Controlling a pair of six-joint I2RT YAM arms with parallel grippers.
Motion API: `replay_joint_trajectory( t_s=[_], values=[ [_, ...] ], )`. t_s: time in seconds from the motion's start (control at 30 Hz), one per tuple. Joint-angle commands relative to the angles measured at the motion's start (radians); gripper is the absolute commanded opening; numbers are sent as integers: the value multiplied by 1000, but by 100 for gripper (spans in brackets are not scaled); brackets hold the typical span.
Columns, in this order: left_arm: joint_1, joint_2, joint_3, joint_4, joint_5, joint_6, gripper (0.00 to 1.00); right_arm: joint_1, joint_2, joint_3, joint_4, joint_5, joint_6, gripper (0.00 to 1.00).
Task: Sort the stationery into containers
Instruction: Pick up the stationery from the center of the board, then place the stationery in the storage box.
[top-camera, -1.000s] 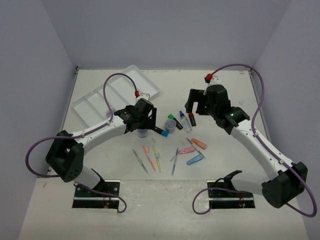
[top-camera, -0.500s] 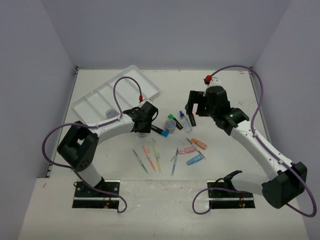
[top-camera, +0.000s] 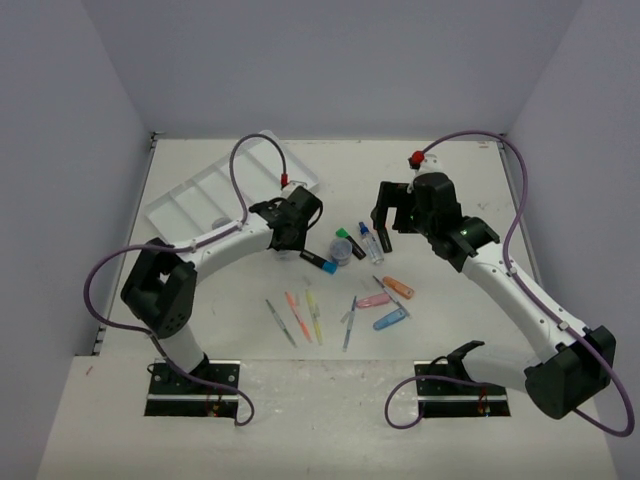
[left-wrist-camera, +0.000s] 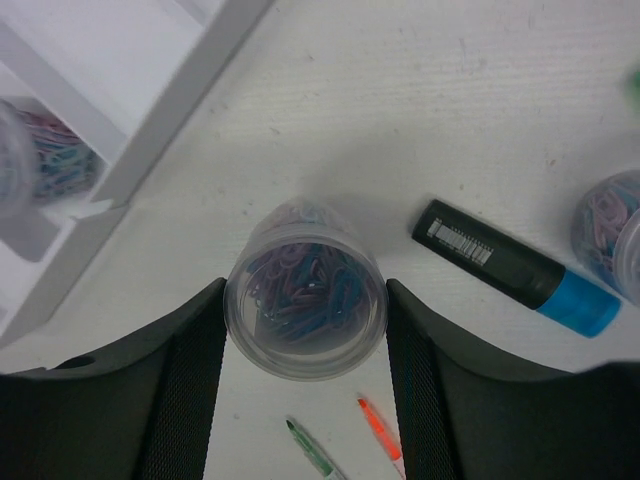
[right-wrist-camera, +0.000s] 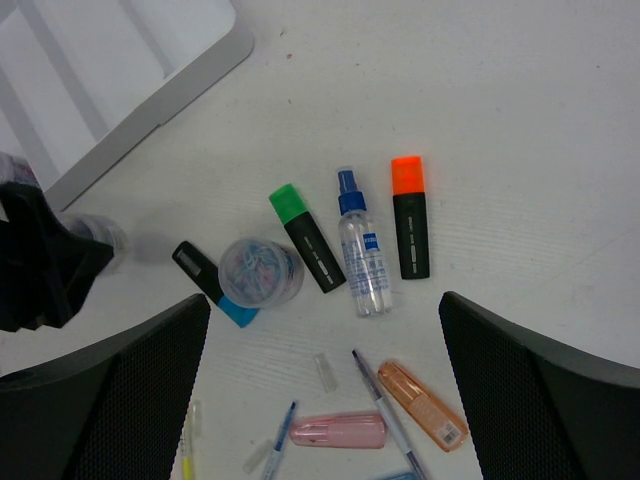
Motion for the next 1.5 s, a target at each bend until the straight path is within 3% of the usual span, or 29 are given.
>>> replay_joint_trajectory(
  t_s=[0.0, 0.2, 0.43, 0.77, 1.07, 1.47],
  values=[
    [176, -128, 156, -55, -126, -26, 0, -2, -26, -8, 28, 24, -16, 99],
    [488, -171, 187, 72, -43, -71, 0, -2, -35, -24, 51, 3, -28, 99],
    [685, 95, 347, 92, 109, -58, 0, -2, -36, -49, 81, -39, -20, 99],
    [768, 297, 489, 103, 128, -31, 0, -2, -24, -52, 96, -78, -20, 99],
    [799, 386, 448, 118, 167, -30, 3, -2, -9, -50, 100, -87, -20, 99],
    [787, 290, 465, 133, 264, -6, 85, 0, 0, -44, 90, -98, -26, 99]
  ],
)
